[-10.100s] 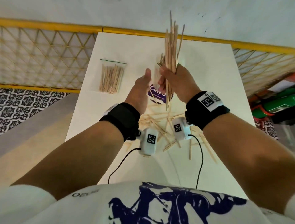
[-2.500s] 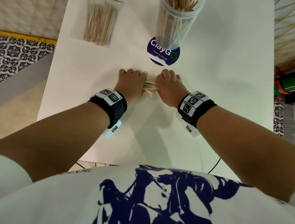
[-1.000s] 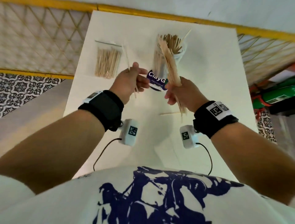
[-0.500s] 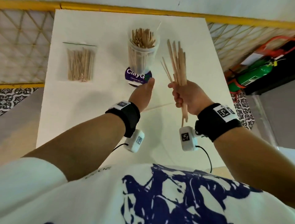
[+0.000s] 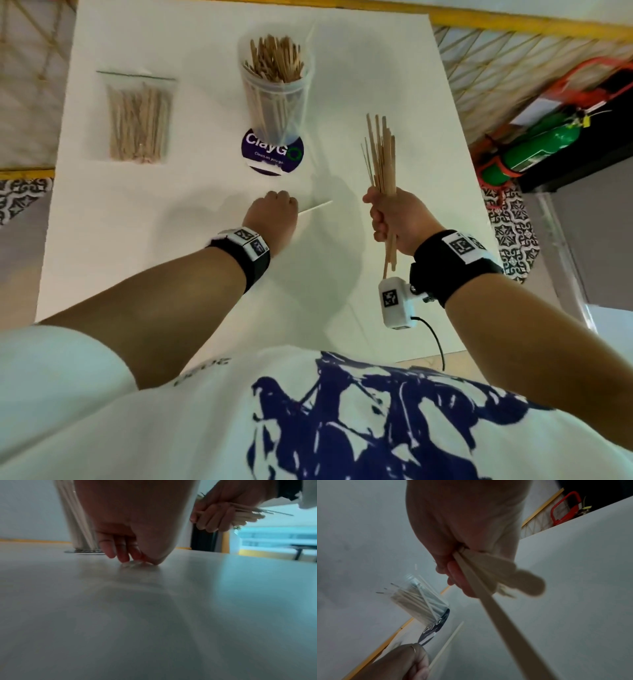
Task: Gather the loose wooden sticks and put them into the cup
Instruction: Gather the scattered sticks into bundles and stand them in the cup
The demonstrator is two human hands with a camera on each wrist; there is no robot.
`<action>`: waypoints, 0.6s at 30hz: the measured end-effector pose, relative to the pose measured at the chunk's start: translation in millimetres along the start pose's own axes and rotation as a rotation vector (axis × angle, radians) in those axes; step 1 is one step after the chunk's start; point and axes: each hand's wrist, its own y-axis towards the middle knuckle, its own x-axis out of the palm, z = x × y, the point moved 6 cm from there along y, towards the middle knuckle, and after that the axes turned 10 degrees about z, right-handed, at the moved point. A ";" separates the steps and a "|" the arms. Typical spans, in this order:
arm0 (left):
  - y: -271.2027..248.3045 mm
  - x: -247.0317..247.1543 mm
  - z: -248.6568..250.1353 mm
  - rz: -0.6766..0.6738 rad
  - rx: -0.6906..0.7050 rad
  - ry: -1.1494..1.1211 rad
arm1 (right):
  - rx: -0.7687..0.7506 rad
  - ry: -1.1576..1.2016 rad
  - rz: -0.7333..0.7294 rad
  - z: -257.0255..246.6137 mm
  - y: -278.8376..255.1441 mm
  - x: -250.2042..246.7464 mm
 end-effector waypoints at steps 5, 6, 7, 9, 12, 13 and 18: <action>-1.0 -37.6 -11.7 0.261 -0.353 -0.750 | -0.146 0.040 -0.035 -30.2 -6.5 18.7; 1.4 -55.6 -4.9 0.296 -0.317 -0.893 | -0.197 0.059 -0.053 -43.3 -10.6 25.5; 2.8 -73.5 3.4 0.325 -0.263 -0.980 | -0.247 0.081 -0.072 -55.6 -14.7 32.7; 4.3 -108.6 11.7 0.369 -0.205 -1.074 | -0.339 0.110 -0.082 -86.6 -24.1 45.0; 4.5 -135.0 -3.7 0.419 -0.365 -1.247 | -0.457 0.128 -0.027 -133.2 -39.3 53.8; 4.5 -138.9 -15.3 0.437 -0.459 -1.356 | -0.494 0.147 -0.015 -149.9 -43.9 55.6; -5.2 -123.1 -34.0 0.128 -0.893 -2.026 | -0.577 0.396 -0.168 -213.8 -70.9 64.2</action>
